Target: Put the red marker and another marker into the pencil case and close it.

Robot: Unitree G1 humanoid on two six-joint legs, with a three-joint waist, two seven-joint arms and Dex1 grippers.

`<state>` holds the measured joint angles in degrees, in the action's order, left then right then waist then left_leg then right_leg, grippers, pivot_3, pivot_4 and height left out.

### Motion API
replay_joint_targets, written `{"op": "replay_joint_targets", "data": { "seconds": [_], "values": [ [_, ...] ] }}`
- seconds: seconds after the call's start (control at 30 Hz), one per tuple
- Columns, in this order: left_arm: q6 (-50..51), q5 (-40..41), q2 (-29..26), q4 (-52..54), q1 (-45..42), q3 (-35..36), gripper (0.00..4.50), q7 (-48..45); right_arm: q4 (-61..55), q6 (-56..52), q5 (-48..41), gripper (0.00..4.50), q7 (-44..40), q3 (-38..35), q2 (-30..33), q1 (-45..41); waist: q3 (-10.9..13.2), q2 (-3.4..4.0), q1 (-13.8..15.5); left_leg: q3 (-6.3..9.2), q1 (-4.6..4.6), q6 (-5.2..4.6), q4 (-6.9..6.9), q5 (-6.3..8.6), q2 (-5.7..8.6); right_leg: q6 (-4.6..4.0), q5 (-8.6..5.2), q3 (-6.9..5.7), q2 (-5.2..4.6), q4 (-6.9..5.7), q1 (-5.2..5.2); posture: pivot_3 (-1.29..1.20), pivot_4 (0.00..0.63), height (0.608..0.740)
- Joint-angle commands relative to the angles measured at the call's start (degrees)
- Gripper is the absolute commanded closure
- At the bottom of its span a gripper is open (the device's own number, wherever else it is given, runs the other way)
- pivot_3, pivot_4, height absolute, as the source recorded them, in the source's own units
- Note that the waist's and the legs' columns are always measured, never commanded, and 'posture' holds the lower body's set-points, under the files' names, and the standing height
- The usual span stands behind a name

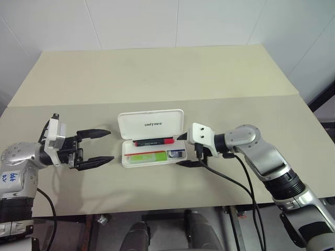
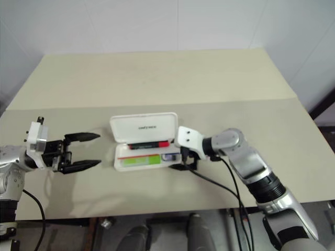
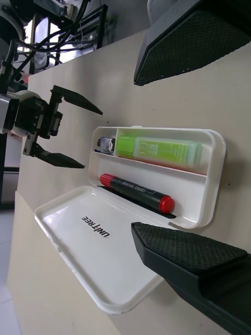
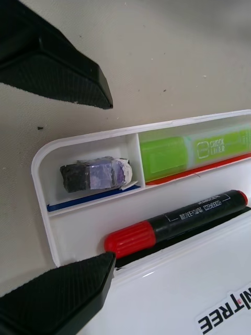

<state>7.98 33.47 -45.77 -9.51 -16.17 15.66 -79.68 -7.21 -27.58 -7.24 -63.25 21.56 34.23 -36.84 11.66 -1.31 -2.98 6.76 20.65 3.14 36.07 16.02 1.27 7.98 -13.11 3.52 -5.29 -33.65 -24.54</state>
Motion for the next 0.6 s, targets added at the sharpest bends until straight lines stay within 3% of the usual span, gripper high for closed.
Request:
{"op": "replay_joint_targets", "data": {
  "seconds": [0.03,0.4,0.6],
  "values": [
    [-2.36,-0.70,0.39,1.73,-0.24,0.64,0.00,0.90,-2.84,1.18,-2.65,0.05,-0.42,-2.96,-0.86,-0.92,0.00,0.00,-0.02,0.00,0.00,0.00,0.00,0.00,0.00,0.00,0.00,0.00,0.00,0.00,0.00,0.00,0.150,0.740],
    [-11.30,-7.81,3.69,-3.04,-5.50,0.00,0.00,10.54,-3.15,5.84,-8.90,0.05,-2.60,-7.37,-2.03,-0.21,0.00,0.00,0.53,0.01,0.00,0.01,0.00,0.00,0.00,0.02,0.01,-0.02,0.00,0.04,0.01,0.00,0.150,0.740],
    [-16.20,-13.25,2.99,-14.95,-13.69,-1.55,0.00,13.88,-3.81,5.57,-13.34,0.05,-2.78,-10.76,-2.45,0.24,0.00,0.00,1.25,0.03,0.02,0.01,0.01,0.00,0.00,0.03,0.02,-0.05,0.02,0.05,0.00,0.00,0.150,0.740]
  ]
}}
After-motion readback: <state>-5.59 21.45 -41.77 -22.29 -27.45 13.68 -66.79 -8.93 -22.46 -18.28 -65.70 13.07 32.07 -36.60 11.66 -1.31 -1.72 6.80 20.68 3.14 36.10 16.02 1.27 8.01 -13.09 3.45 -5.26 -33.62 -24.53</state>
